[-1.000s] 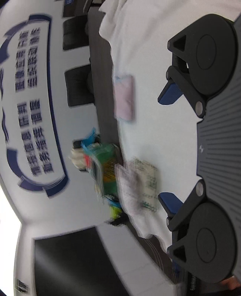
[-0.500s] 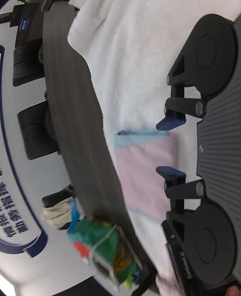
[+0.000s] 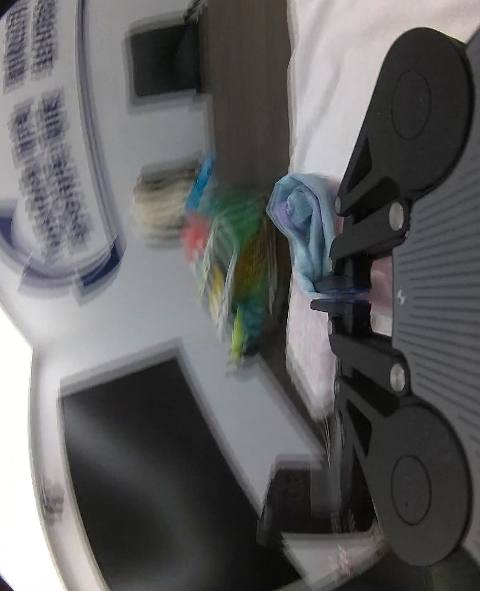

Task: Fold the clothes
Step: 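Reach both tools to the folded pink garment and grasp its edges, then lift the pink garment high with both grippers to unfold it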

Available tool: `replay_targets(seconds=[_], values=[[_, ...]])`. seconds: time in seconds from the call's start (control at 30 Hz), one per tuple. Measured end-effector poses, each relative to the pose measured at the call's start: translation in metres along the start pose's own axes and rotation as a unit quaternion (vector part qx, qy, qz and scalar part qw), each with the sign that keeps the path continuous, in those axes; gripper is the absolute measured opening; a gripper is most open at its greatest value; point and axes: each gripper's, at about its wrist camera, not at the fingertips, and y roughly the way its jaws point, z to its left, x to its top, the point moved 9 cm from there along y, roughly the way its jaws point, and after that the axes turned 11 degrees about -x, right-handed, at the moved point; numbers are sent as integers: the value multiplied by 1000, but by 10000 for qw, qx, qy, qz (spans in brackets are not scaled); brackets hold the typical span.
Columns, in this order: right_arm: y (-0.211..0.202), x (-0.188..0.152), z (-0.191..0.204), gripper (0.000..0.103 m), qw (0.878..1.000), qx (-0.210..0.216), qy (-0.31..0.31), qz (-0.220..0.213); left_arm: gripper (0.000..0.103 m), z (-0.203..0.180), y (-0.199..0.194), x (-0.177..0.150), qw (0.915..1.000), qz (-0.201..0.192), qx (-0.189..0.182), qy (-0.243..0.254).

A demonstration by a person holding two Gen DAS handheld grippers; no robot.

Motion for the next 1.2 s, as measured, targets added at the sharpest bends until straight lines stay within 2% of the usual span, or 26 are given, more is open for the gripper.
replay_targets(seconds=[0.03,0.07,0.1,0.17,0.2,0.23,0.3,0.33,0.43,0.5,0.57,0.6,0.63,0.73,0.8,0.87,0.9,1.0,1.03,1.07,1.13,1.17,1.2], values=[[-9,2,16,2,10000,0,-36,-85,0,-4,-19,2,9997,-108,194,117],[-8,-1,27,2,9997,-195,-116,-63,1,1,-29,-8,9990,-22,429,108],[-1,-9,33,4,9984,-523,-194,33,7,5,-40,-17,9977,64,664,98],[19,-39,33,30,9901,-1299,-354,392,24,15,-62,-36,9933,236,1132,78],[19,-53,34,61,9876,-1420,-412,537,34,18,-75,-48,9906,324,1328,80],[16,-67,35,69,9858,-1471,-452,666,40,18,-91,-66,9889,418,1423,114],[10,-95,37,70,9818,-1572,-532,923,50,15,-120,-103,9871,613,1476,101],[7,-109,38,74,9795,-1622,-572,1051,55,13,-133,-122,9870,691,1454,37],[-20,-146,38,76,9807,-1362,-518,1304,59,-3,-164,-175,9880,835,1201,-495],[-27,-181,46,76,9756,-1245,-708,1664,59,-19,-181,-198,9892,919,855,-762],[-34,-209,55,76,9702,-1163,-900,1926,60,-37,-169,-210,9920,979,530,-589],[-36,-217,59,76,9688,-1154,-972,1968,60,-43,-161,-213,9924,1048,543,-361],[-38,-224,63,76,9673,-1145,-1043,2009,59,-42,-150,-215,9906,1143,749,-85],[-50,-232,85,76,9773,-785,-631,1864,59,-37,-139,-207,9854,1146,1171,466],[-61,-237,109,76,9854,-342,-581,1564,59,-27,-145,-190,9873,925,1223,412],[-53,-246,124,75,9872,-373,-695,1385,66,-6,-143,-165,9878,780,1332,227],[-45,-250,129,68,9866,-443,-798,1351,72,-2,-138,-152,9881,802,1272,319],[-16,-258,124,3,9811,-813,-933,1485,70,17,-113,-123,9849,1006,1262,627],[-13,-252,118,3,9819,-922,-797,1453,71,22,-104,-120,9832,1169,1228,678],[-18,-242,112,3,9845,-917,-682,1332,72,24,-93,-120,9828,1334,1010,776],[-39,-217,102,2,9885,-907,-604,1052,84,15,-73,-125,9789,1702,79,1132],[-46,-209,97,2,9884,-963,-632,992,87,8,-60,-131,9698,1874,-495,1478],[-51,-202,93,2,9877,-1032,-678,955,88,6,-47,-139,9600,2030,-781,1761]])
